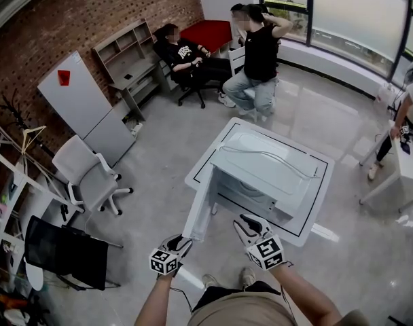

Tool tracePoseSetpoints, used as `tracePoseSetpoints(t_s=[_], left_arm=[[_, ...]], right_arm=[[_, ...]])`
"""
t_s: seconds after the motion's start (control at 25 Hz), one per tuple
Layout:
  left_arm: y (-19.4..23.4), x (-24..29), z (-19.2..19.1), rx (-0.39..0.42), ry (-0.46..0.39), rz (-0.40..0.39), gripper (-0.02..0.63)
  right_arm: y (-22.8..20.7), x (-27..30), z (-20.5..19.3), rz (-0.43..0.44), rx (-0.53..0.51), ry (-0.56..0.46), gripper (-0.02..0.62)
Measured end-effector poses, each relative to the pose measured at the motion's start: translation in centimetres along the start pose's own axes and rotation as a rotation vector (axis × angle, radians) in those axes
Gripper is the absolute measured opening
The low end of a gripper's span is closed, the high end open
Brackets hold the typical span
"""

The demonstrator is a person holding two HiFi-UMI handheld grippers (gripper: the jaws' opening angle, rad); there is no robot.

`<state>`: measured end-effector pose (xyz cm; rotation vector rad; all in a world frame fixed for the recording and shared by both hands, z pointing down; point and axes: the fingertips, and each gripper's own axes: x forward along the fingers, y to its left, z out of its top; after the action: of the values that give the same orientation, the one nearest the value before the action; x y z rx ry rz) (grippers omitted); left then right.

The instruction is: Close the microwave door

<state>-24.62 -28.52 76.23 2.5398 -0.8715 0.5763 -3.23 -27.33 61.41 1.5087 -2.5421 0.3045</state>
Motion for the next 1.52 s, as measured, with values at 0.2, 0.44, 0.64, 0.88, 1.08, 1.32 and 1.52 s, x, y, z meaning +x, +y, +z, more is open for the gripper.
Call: tracePoseSetpoints(t_s=[0.2, 0.44, 0.64, 0.88, 1.08, 1.32, 1.52], left_arm=[[-2.1, 1.0, -0.6, 0.019, 0.015, -0.013, 0.189], [-3.9, 2.0, -0.5, 0.029, 0.011, -0.015, 0.169], [-5.3, 2.8, -0.6, 0.035, 0.007, -0.024, 0.149], [-7.3, 3.8, -0.4, 0.056, 0.022, -0.057, 0.137], [-8.8, 5.2, -0.3, 0.068, 0.033, -0.087, 0.130], [-10.2, 6.4, 0.0, 0.083, 0.052, -0.124, 0.130], [-11.6, 7.7, 0.3, 0.106, 0.071, -0.159, 0.129]], right_arm=[[-0.7, -1.8, -0.7, -0.003, -0.004, 0.006, 0.104], [-1.8, -4.0, -1.3, -0.018, -0.007, 0.007, 0.104], [-2.6, -5.7, -2.0, -0.031, -0.003, 0.010, 0.104], [-3.7, -7.1, -2.2, -0.056, -0.002, 0.010, 0.104], [-5.0, -8.2, -2.8, -0.077, 0.004, 0.007, 0.104], [-6.3, -9.8, -3.8, -0.110, 0.011, 0.020, 0.104], [-7.5, -11.0, -4.5, -0.144, 0.022, 0.023, 0.104]])
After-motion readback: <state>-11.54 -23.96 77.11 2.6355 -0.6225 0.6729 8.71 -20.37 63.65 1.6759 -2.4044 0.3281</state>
